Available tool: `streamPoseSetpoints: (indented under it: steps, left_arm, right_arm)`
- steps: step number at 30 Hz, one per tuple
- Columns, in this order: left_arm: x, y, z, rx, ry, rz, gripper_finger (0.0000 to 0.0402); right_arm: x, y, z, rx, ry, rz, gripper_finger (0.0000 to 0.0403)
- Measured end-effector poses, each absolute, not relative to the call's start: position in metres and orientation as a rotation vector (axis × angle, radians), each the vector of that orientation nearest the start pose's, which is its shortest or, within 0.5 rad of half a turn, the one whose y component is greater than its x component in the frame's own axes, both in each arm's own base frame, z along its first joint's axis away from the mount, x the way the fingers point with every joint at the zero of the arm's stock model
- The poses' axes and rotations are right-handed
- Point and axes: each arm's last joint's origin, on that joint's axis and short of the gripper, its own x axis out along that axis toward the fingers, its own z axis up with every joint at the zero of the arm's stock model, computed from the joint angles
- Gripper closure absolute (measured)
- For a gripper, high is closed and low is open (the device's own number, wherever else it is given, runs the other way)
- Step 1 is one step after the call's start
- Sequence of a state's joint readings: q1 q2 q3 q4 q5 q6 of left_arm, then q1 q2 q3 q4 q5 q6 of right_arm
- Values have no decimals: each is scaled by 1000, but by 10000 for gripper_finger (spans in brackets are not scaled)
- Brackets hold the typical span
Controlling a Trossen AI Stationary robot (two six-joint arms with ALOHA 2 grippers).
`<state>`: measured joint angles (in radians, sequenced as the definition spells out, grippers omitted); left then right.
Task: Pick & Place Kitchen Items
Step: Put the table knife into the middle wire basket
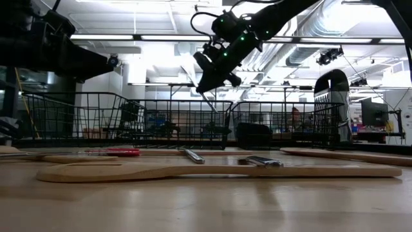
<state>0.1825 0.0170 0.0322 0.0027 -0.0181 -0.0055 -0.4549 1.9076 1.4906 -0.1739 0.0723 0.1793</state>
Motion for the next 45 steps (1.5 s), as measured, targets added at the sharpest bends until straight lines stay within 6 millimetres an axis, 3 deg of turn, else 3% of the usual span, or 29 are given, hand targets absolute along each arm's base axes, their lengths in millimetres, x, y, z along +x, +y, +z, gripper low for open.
streamPoseSetpoints:
  steps: [15, 20, 24, 29, 33, 37, 42, 45]
  left_arm:
    - [95, 18, 176, -24, -46, 195, 167]
    - [96, 20, 191, 61, -184, 246, 167]
    - [105, 23, 196, 109, -99, 297, 167]
    - [133, 30, 213, 171, -53, 311, 167]
    - [160, 52, 225, 181, 0, 355, 167]
    - [183, 89, 229, 104, 31, 327, 167]
    - [197, 135, 242, -15, -66, 180, 167]
    - [207, 152, 251, -68, -95, 45, 167]
  right_arm:
    - [394, -186, 270, 282, 441, -554, 375]
    - [393, -183, 275, 283, 432, -543, 375]
    - [395, -181, 279, 268, 398, -536, 375]
    - [397, -177, 280, 264, 385, -495, 375]
    - [396, -173, 286, 254, 377, -480, 375]
    - [388, -162, 311, 217, 323, -443, 375]
    - [376, -145, 343, 176, 245, -374, 375]
    - [373, -138, 354, 169, 206, -332, 375]
